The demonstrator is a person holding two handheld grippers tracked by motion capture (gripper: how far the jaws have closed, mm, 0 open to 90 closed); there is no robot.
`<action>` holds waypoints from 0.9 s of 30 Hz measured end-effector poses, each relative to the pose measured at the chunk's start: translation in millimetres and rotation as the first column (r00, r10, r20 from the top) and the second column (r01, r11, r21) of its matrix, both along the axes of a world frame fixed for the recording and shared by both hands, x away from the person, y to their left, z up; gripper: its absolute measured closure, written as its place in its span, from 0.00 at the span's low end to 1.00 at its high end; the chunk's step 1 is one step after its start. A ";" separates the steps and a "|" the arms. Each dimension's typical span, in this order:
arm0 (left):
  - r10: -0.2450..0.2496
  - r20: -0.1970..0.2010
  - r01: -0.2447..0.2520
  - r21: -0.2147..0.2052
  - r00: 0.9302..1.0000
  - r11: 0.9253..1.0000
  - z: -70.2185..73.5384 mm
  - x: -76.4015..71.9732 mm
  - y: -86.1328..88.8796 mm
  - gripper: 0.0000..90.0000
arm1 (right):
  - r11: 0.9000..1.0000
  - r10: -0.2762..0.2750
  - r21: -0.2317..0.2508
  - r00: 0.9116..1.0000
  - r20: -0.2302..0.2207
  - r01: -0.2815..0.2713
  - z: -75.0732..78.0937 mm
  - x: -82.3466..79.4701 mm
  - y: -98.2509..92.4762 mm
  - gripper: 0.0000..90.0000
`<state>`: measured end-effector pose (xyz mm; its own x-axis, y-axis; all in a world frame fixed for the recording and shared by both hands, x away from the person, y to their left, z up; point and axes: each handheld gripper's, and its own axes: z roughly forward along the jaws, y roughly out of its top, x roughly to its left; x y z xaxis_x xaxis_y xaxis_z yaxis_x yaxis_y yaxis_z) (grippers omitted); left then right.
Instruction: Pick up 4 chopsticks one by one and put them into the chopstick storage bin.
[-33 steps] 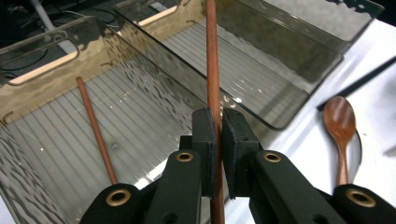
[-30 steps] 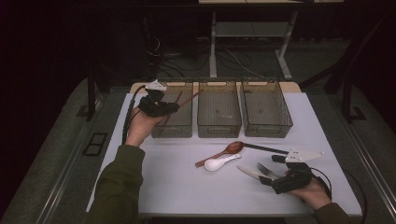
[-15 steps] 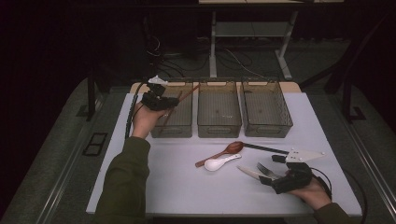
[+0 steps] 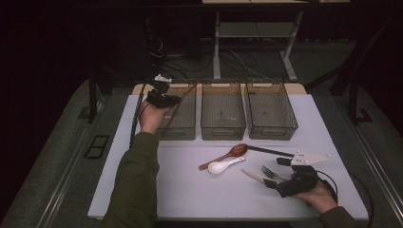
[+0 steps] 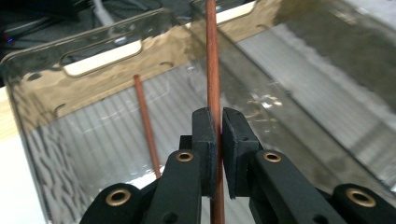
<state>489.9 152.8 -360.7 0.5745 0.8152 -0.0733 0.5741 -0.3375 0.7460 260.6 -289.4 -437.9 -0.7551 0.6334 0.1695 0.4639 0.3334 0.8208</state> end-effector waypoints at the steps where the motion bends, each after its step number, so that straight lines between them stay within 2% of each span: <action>1: 0.008 -0.006 -0.008 0.005 1.000 1.000 -1.4 2.0 -0.3 0.92 | 1.000 0.000 0.001 1.000 -0.001 0.000 0.0 0.0 -0.1 0.01; 5: 0.047 -0.019 -0.047 -0.007 0.999 0.999 -6.8 9.6 -0.5 0.92 | 1.000 0.002 0.003 1.000 0.000 -0.002 0.4 -0.3 -0.2 0.01; 7: 0.062 -0.021 -0.062 0.013 0.998 0.998 -9.1 13.0 -1.4 0.92 | 1.000 0.003 0.003 1.000 0.001 -0.003 0.5 -0.4 -0.2 0.01; 12: 0.102 -0.032 -0.102 0.008 0.994 0.995 -12.2 21.6 -4.9 0.92 | 1.000 0.005 0.000 1.000 0.002 -0.005 0.5 -0.5 -0.1 0.01; 17: 0.122 -0.037 -0.121 0.029 0.992 0.992 -14.7 26.4 -9.9 0.92 | 1.000 0.007 0.002 1.000 0.008 -0.007 0.6 -0.6 -0.5 0.01; 22: 0.156 -0.062 -0.153 0.052 0.986 0.987 -21.1 29.2 -9.0 0.92 | 1.000 0.007 0.002 1.000 0.004 -0.007 0.9 -1.3 -0.6 0.01; 25: 0.151 -0.063 -0.148 0.040 0.987 0.988 -21.5 29.7 -9.1 0.92 | 1.000 0.009 0.004 1.000 0.006 -0.009 0.7 -0.9 -0.6 0.01; 27: 0.143 -0.056 -0.141 0.035 0.988 0.989 -20.8 29.4 -9.4 0.87 | 1.000 0.010 0.004 1.000 0.006 -0.010 0.5 -0.5 -0.6 0.01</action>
